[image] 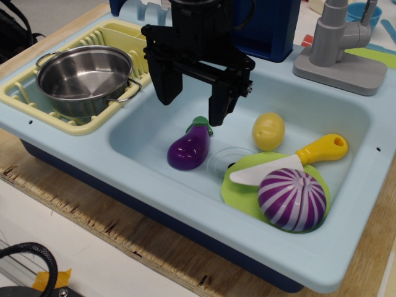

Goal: Put eggplant into pot or pan

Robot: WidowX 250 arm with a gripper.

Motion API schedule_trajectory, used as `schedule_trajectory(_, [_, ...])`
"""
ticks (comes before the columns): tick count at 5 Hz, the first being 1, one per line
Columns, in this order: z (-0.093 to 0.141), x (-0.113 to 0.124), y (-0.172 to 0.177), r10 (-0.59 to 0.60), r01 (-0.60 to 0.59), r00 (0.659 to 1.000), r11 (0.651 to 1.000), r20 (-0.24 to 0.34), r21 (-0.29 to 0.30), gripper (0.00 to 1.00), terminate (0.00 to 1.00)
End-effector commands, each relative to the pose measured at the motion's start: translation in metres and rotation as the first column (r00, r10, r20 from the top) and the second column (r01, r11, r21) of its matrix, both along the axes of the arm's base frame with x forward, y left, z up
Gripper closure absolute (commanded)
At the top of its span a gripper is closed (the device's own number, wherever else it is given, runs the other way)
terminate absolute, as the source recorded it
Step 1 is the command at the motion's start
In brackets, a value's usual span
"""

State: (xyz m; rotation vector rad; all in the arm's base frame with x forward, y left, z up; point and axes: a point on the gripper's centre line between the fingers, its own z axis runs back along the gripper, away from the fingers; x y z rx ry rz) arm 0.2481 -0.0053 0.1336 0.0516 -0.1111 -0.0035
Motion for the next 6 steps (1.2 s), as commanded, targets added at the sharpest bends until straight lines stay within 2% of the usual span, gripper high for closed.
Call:
schedule_trajectory(1, [0.0, 0.0, 0.0, 0.0, 0.0, 1.0, 1.0, 0.0, 0.0, 0.0, 0.0])
schedule_trajectory(2, [-0.009, 0.002, -0.005, 0.086, -0.087, 0.996, 0.995, 0.022, 0.047, 0.0, 0.0])
schedule_trajectory(3, [-0.026, 0.005, -0.005, 0.126, -0.126, 0.991, 0.992, 0.038, 0.013, 0.0, 0.0])
schedule_trajectory(4, [-0.038, 0.012, -0.005, 0.133, -0.133, 0.991, 0.991, 0.018, -0.001, 0.0, 0.0])
schedule_trajectory(6, [-0.046, 0.02, 0.002, 0.128, -0.128, 0.992, 0.992, 0.0, 0.009, 0.0, 0.0])
